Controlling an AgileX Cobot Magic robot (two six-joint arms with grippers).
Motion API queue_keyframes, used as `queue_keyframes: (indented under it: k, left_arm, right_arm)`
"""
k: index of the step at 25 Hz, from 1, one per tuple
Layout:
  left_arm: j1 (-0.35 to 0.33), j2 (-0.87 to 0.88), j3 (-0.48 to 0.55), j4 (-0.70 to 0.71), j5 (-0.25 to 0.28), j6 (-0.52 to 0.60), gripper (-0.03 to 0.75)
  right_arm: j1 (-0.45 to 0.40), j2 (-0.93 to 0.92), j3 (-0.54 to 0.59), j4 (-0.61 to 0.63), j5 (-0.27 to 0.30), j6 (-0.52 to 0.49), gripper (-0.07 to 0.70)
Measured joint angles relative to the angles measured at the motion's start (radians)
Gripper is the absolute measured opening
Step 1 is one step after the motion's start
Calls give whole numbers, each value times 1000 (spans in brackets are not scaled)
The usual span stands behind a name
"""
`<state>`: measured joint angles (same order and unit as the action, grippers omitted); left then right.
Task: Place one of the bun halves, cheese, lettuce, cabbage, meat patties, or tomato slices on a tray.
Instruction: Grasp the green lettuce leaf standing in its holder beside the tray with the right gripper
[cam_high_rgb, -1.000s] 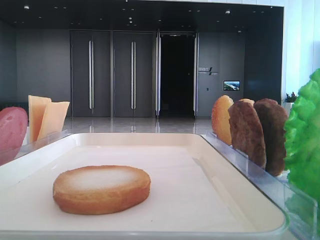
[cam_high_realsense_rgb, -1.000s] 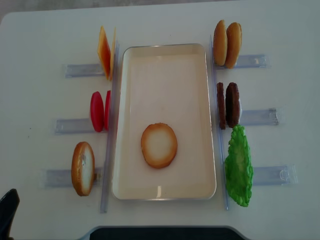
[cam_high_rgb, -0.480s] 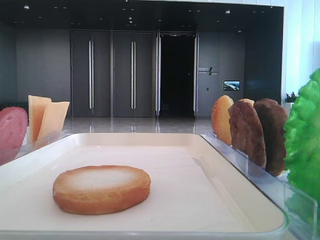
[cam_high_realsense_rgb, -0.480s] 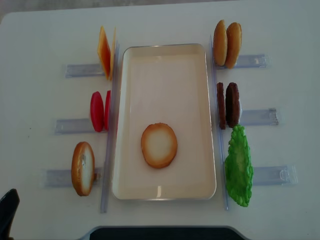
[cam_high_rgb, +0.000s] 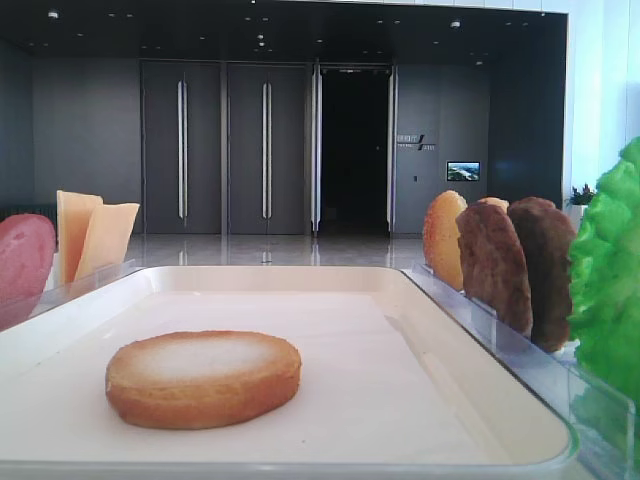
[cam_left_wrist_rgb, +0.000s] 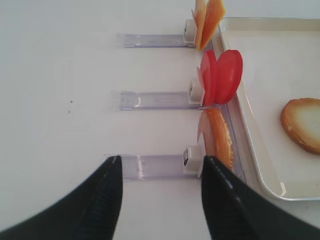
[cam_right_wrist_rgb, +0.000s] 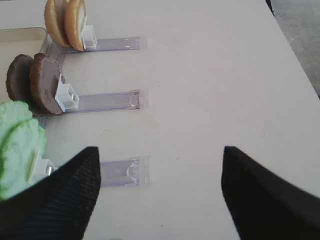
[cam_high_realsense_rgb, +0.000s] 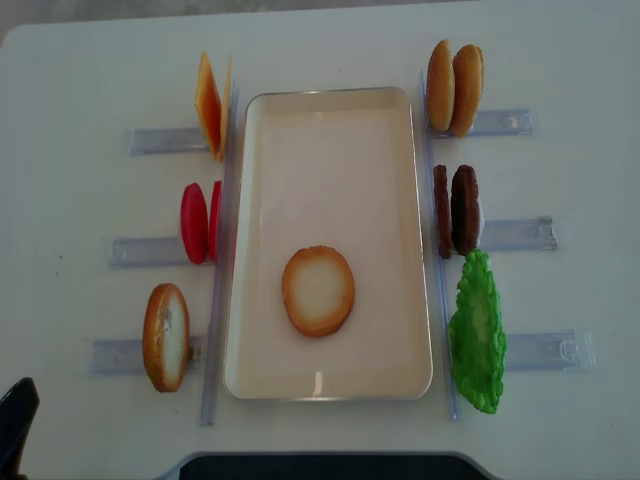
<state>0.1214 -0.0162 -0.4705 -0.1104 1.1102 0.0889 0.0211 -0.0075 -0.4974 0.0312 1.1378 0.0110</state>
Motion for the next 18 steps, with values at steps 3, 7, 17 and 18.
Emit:
queue_keyframes:
  k: [3,7,17,18]
  left_arm:
    - [0,0,0,0,0,0,391]
    - [0,0,0,0,0,0,391]
    - [0,0,0,0,0,0,391]
    - [0,0,0,0,0,0,391]
  right_arm:
    - [0,21,0,0,0,0,514]
    - [0,149,-18,-1,0,0,514]
    - [0,519,-153,-4,-1,23,514]
    - [0,548,-164,-4,-1,24,514]
